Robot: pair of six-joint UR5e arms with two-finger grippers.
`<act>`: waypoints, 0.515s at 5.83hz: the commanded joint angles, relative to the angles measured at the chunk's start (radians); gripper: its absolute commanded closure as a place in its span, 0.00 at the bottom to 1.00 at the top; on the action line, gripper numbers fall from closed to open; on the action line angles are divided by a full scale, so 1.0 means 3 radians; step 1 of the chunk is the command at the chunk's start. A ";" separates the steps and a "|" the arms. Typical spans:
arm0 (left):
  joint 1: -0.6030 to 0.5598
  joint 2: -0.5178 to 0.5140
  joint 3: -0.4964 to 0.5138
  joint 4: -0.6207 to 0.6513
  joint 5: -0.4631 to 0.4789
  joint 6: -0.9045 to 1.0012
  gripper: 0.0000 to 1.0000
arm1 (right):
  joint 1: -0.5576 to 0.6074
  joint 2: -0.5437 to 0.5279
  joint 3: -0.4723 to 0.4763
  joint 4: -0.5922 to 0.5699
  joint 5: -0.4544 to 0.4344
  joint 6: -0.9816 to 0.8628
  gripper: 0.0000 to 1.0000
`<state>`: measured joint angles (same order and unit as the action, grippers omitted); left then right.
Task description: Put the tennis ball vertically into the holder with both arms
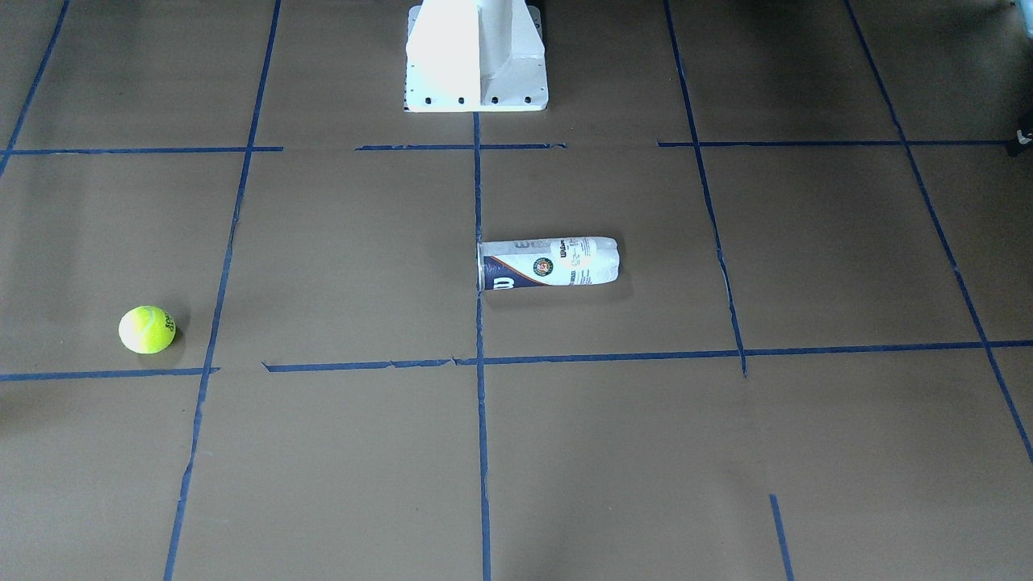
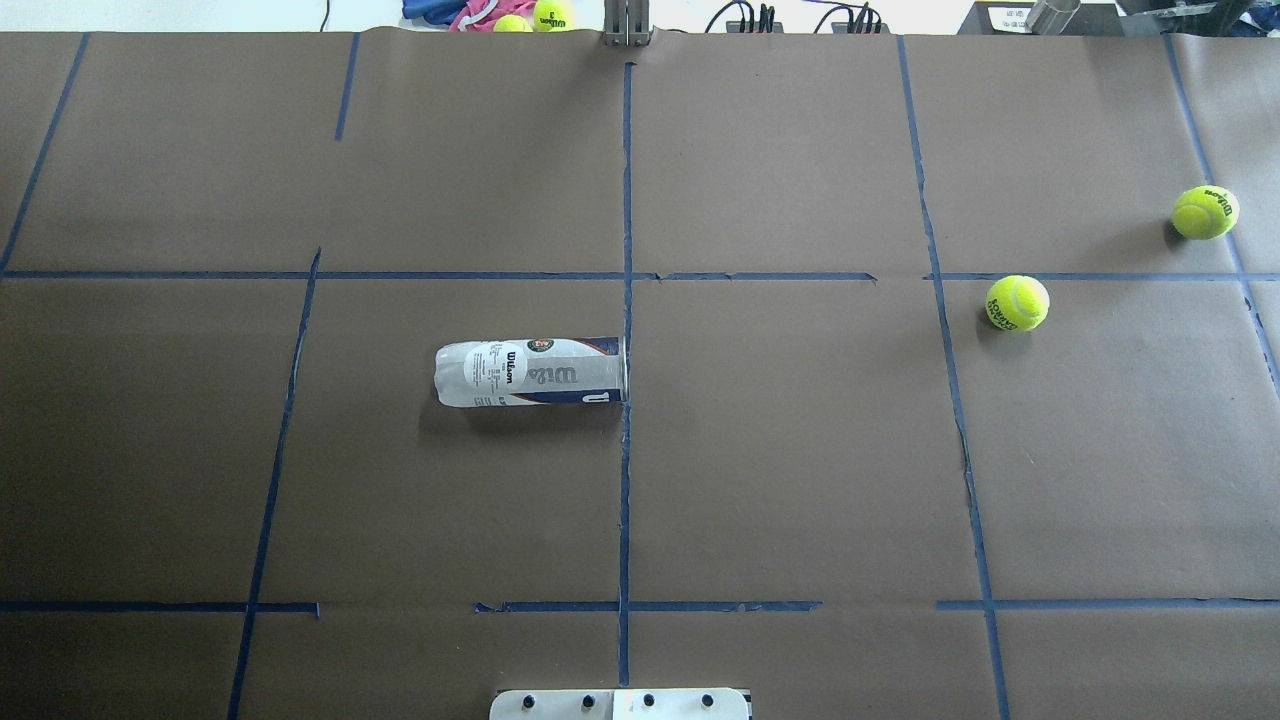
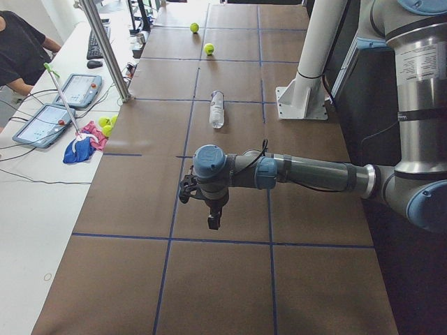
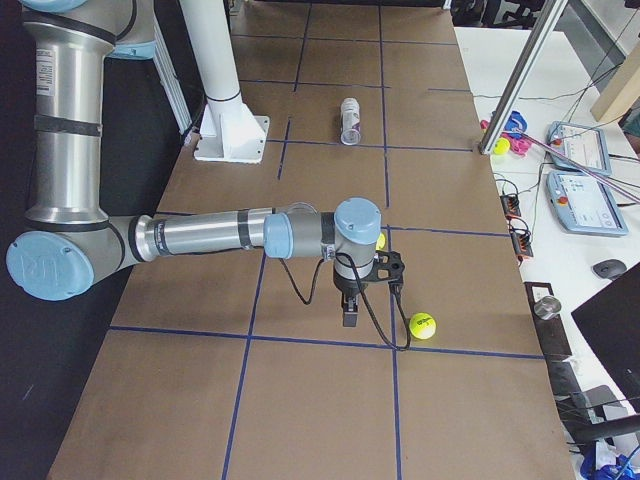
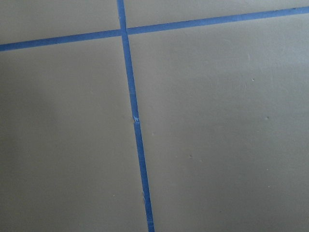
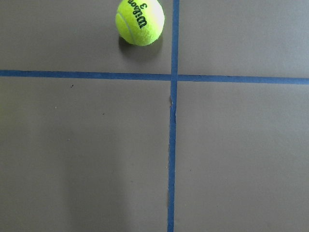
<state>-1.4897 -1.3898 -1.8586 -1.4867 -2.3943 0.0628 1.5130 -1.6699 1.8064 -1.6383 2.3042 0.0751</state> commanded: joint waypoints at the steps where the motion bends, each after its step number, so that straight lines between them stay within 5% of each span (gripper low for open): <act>1: -0.0004 0.0035 -0.0007 -0.0009 -0.0016 0.0011 0.00 | -0.0001 -0.0002 0.0002 0.0010 0.0183 0.0000 0.00; 3: -0.0004 0.0041 -0.0154 -0.0014 -0.0016 0.0021 0.00 | -0.0077 0.0003 -0.0003 0.0015 0.0285 -0.0005 0.00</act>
<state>-1.4909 -1.3792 -1.8749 -1.4906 -2.3987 0.0670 1.5045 -1.6702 1.8059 -1.6356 2.3746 0.0785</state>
